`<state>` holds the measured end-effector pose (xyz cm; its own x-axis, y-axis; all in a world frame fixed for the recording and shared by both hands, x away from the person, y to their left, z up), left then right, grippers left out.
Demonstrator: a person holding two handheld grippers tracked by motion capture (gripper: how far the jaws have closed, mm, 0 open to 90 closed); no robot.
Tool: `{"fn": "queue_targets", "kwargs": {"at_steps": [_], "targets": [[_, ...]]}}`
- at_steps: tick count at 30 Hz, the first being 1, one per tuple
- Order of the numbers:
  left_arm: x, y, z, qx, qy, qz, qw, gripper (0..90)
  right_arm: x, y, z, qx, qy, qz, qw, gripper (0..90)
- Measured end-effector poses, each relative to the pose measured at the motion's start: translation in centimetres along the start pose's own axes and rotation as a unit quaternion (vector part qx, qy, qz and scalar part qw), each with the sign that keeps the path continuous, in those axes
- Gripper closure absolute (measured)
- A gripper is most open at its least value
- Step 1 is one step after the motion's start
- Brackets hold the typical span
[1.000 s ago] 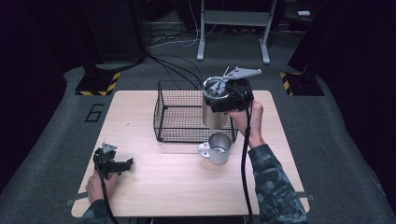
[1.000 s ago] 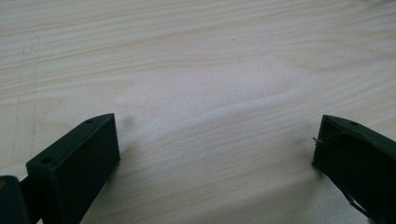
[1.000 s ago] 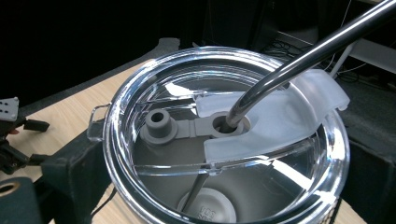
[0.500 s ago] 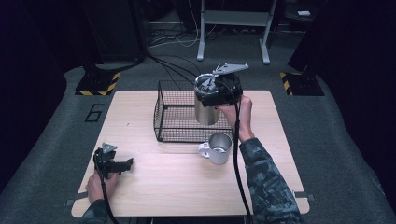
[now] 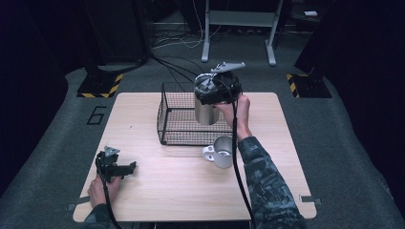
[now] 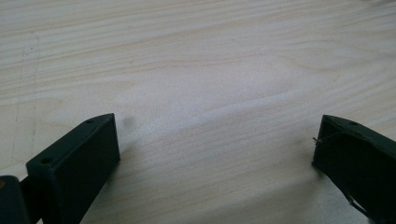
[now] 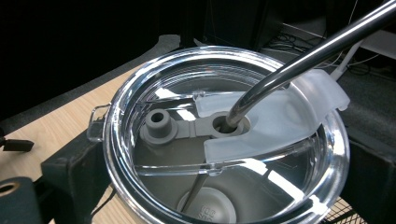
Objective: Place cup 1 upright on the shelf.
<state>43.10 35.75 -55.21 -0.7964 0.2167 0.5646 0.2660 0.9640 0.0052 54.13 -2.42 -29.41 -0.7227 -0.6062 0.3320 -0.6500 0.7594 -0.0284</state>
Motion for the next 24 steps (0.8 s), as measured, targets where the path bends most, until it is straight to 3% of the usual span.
{"fn": "queue_targets", "kwargs": {"at_steps": [12, 24], "targets": [[-0.1, 0.0, 0.0, 0.001, -0.007, -0.003, 1.0000, 0.3, -2.5, -0.1, 0.7, 0.005, 0.014, 0.002, 0.9999, 3.6], [-0.1, 0.0, 0.0, 0.000, -0.008, -0.003, 1.0000, 0.3, -4.3, -0.1, 1.3, -0.006, 0.022, 0.008, 0.9997, 3.5]]}}
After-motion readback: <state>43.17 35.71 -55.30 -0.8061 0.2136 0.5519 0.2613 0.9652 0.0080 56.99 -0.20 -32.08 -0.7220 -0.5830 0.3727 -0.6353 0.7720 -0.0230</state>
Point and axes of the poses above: each handheld gripper's, and its own axes: x roughly backward along the jaws, z roughly out of its underside, y roughly to its left, the point moved 3 cm from there along -x, roughly forward along the jaws, and after that the axes turned 10 degrees about -y, right-handed, at the moved point
